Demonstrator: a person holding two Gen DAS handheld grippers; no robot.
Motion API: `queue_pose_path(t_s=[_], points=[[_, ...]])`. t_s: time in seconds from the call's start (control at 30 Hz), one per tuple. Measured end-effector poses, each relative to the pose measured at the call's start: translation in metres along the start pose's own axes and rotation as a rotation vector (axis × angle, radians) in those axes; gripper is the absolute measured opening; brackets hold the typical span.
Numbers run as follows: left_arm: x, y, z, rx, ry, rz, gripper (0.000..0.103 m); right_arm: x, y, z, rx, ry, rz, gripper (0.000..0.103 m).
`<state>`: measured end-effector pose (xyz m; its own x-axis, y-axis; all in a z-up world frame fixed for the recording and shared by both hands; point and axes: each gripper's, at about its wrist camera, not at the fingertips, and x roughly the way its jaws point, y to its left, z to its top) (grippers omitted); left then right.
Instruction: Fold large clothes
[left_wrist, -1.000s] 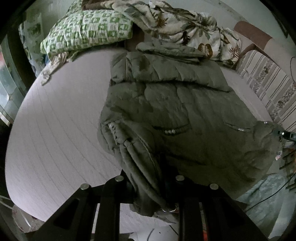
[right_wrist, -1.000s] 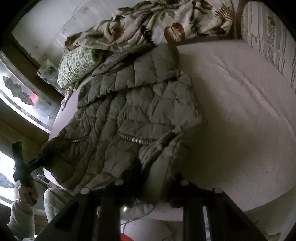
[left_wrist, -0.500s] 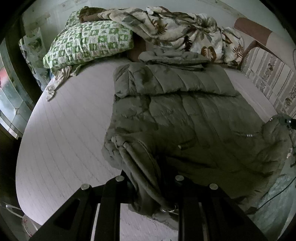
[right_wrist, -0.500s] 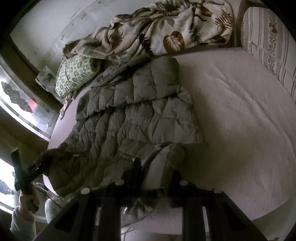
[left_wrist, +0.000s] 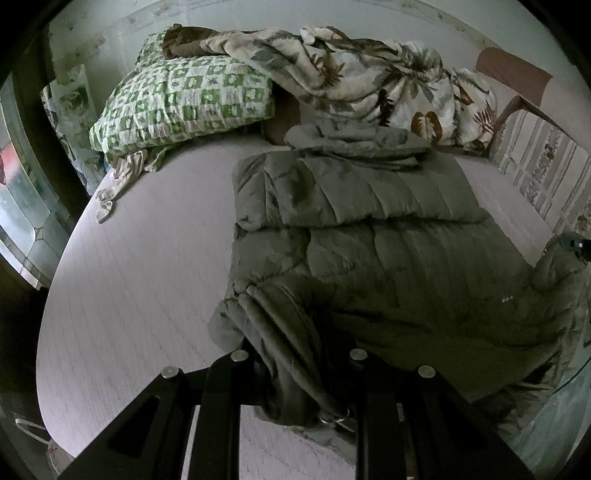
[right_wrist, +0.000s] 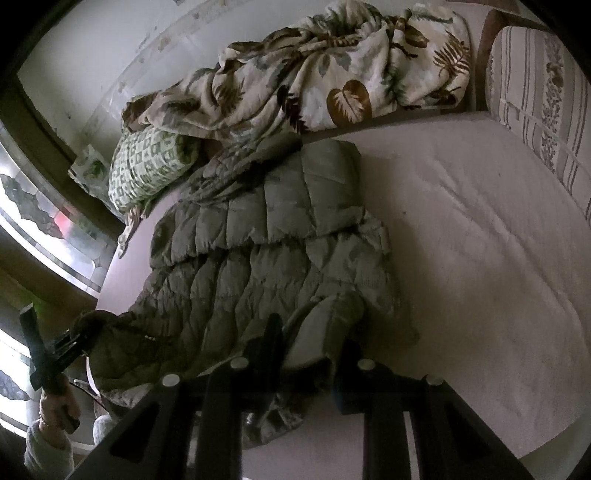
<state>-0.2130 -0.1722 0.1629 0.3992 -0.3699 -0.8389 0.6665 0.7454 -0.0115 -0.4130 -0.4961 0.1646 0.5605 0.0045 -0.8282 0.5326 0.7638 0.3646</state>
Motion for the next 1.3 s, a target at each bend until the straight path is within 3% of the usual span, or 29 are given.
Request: queue_pose_path(t_s=[0.63, 1.3], points=[[0.019, 0.016, 0.077, -0.074, -0.058, -0.001, 0.021, 0.014, 0.01, 0.075, 0.001, -0.073, -0.026, 0.024], [0.046, 0.031, 0.171, -0.094, -0.123, 0.065, 0.021, 0.034, 0.037, 0.179, -0.026, -0.175, -0.107, 0.023]])
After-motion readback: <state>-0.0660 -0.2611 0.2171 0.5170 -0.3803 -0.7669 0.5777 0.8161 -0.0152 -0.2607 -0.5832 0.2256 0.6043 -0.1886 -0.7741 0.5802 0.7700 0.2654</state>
